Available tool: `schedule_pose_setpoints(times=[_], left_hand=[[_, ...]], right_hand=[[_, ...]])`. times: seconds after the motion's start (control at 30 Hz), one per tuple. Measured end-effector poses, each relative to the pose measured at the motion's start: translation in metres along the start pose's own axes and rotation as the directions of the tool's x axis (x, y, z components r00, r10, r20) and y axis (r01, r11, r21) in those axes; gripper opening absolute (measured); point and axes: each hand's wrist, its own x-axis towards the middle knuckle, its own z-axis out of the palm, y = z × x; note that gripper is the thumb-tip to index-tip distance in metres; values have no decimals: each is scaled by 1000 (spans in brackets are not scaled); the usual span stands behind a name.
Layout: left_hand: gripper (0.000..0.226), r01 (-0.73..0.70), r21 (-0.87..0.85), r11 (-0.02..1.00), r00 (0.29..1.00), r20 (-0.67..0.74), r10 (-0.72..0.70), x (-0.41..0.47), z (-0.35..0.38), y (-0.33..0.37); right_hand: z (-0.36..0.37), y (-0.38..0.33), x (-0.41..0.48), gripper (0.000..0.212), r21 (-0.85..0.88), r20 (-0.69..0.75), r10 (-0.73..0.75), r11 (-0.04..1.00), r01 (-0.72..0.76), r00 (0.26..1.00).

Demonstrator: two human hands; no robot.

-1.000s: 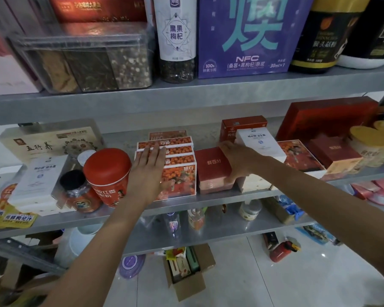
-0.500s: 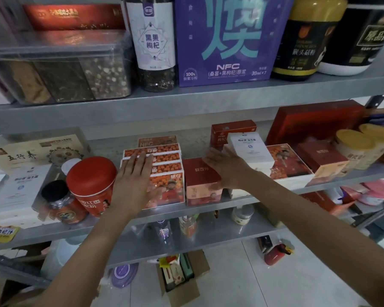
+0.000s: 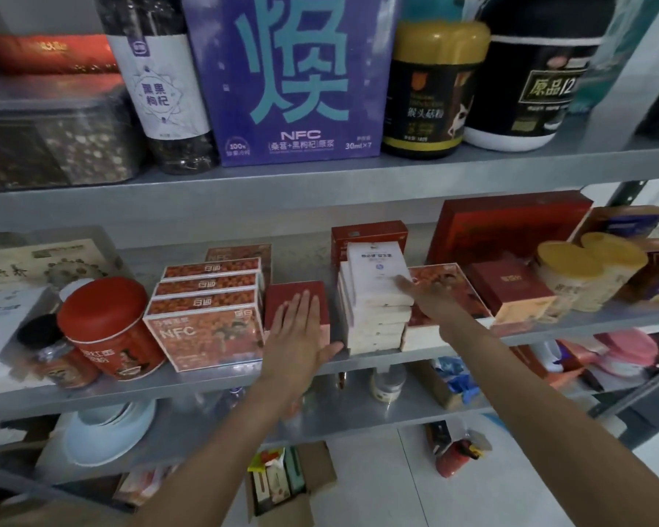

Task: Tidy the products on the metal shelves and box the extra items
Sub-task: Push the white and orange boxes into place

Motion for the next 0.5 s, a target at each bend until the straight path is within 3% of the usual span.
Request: schedule_pose_setpoints(times=[0.1,0.2,0.3,0.37,0.4,0.47,0.5], left_hand=[[98,46,15,999,999,-10,-46,3,8,3],[120,94,-103,990,995,40,-90,2,-5,9],[91,201,-412,889,958,-105,-266,-3,-27,35],[68,176,-723,668,916,-127,-380,-5,-45,64],[59,153,-868,472,914,-58,-403,-5,-55,80],[37,145,-988,57,925,115,-361,-3,-70,108],[28,152,-987,-55,923,161,-350,-2,-72,117]], right_hand=[[-2,2,5,42,75,12,1,997,-2,1000],[-12,2,2,24,66,-31,-51,996,53,998],[-28,7,-11,24,119,-109,-148,980,161,983],[-40,13,-28,25,177,-153,-233,950,258,960],[-44,17,-38,22,238,-129,-251,931,275,959],[-48,25,-57,17,337,-21,-279,902,270,960],[-49,30,-65,17,344,25,-285,902,260,958]])
